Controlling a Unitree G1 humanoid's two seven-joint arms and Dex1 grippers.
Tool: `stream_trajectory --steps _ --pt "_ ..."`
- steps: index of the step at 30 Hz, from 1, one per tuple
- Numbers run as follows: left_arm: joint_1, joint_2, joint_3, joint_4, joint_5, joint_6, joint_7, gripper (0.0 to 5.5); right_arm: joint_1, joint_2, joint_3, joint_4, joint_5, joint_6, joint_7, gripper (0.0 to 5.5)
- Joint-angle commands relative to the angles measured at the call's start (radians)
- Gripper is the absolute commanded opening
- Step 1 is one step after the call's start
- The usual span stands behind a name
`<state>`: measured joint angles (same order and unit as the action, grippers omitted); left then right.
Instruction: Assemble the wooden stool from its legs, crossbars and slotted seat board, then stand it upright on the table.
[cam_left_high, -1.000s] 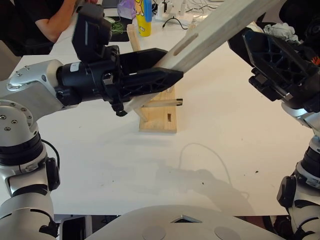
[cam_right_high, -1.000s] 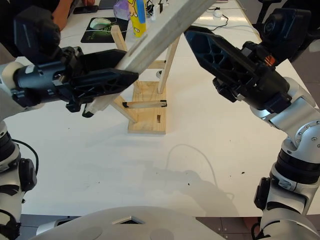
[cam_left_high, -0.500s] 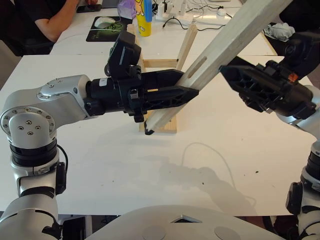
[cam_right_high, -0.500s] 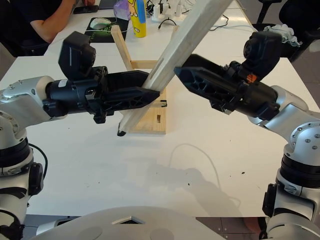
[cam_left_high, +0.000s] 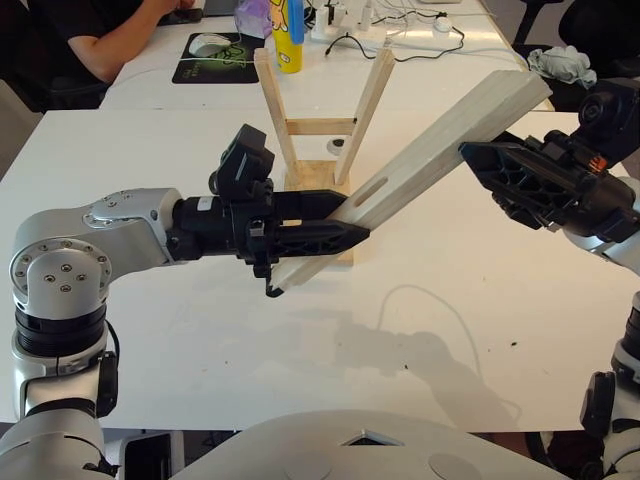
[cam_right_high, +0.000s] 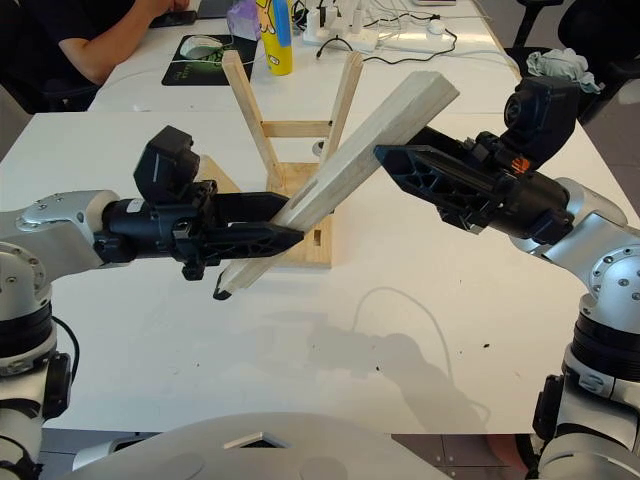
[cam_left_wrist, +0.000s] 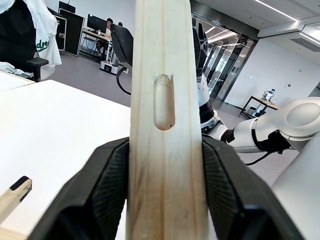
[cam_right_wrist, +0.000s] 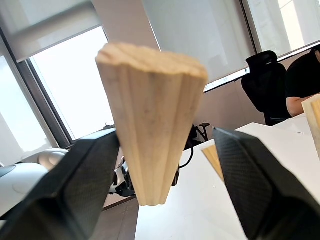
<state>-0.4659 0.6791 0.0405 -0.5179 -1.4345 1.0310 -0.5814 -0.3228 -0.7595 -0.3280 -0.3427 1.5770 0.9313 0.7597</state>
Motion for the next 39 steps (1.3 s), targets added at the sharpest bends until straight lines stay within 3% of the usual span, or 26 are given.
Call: stream_trajectory --steps 1,14,23,33,34,39 --pt "0.009 0.019 -0.002 -0.01 0.017 0.003 -0.032 2.06 0.018 -0.017 0.001 -0.004 -0.018 0.019 0.029 3.34" --pt "0.037 0.018 -0.026 -0.013 0.068 0.001 -0.081 2.06 0.035 0.016 0.029 -0.022 -0.01 0.027 0.036 3.34" --pt "0.043 0.014 -0.028 -0.016 0.083 0.002 -0.089 2.06 0.036 0.008 0.04 -0.018 -0.022 0.032 0.045 2.15" --pt "0.06 -0.004 -0.037 -0.04 0.16 -0.04 -0.077 2.06 0.048 0.007 0.045 -0.025 -0.047 0.034 0.051 2.1" --pt "0.061 -0.015 -0.033 -0.04 0.158 -0.046 -0.066 2.42 0.052 0.007 0.045 -0.025 -0.054 0.033 0.051 2.1" --pt "0.07 -0.058 0.01 -0.028 0.098 -0.068 -0.002 3.12 0.07 0.002 0.065 -0.031 -0.128 0.028 0.057 2.1"
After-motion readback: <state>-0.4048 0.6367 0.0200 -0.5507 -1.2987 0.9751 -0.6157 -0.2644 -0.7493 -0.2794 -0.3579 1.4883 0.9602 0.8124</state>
